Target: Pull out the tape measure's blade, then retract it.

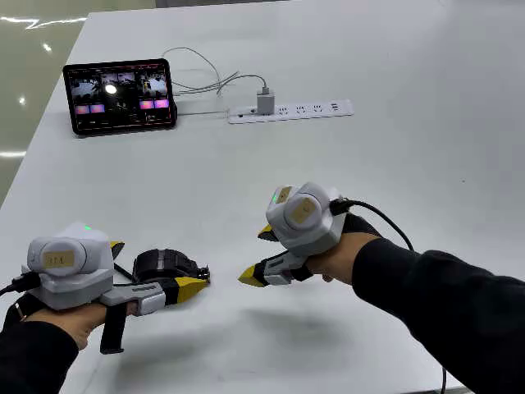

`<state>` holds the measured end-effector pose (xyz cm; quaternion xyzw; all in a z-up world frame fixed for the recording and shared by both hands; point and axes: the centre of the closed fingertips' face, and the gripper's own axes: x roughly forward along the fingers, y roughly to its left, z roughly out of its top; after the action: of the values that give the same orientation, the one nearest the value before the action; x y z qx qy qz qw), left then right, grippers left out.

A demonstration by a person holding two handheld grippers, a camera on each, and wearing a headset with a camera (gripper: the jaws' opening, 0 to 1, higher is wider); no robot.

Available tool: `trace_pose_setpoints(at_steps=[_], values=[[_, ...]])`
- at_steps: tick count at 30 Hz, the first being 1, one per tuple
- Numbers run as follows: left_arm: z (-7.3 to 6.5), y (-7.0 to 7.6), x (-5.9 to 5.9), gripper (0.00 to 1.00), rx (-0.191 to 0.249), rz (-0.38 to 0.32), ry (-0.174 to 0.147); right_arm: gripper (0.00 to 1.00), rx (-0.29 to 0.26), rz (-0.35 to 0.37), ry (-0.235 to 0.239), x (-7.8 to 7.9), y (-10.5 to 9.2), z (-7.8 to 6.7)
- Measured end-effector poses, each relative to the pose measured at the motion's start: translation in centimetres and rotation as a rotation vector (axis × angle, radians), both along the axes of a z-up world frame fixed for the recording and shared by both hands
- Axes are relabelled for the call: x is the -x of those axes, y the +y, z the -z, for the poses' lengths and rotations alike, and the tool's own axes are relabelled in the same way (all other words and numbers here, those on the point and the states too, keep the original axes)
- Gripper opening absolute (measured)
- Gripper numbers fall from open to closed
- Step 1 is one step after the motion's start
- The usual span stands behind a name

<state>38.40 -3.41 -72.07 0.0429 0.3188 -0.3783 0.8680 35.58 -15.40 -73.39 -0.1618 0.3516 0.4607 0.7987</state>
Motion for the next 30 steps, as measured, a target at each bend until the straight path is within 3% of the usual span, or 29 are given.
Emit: trace_pose_setpoints(at_steps=[2,11,18,21,27,30], values=[[0.0,0.5,-0.1,0.99,-0.034,0.008,-0.022,0.48,-0.004,0.010,-0.003,0.1,-0.7,-0.1],[-1.0,1.0,0.6,0.99,-0.016,0.084,-0.049,0.54,-0.039,0.071,-0.013,0.7,-3.6,-1.1],[-1.3,1.9,1.1,0.99,-0.031,0.106,-0.053,0.62,-0.057,0.099,-0.026,1.8,-5.9,-1.6],[-0.9,2.3,2.0,0.99,-0.055,0.127,-0.005,0.65,-0.069,0.123,-0.045,2.3,-7.3,-1.8],[-1.1,3.1,2.3,0.99,-0.061,0.138,-0.026,0.71,-0.070,0.157,-0.068,3.4,-9.8,-2.1],[-1.1,3.5,2.2,0.99,-0.084,0.140,-0.042,0.73,-0.080,0.190,-0.079,3.8,-11.1,-2.6]])
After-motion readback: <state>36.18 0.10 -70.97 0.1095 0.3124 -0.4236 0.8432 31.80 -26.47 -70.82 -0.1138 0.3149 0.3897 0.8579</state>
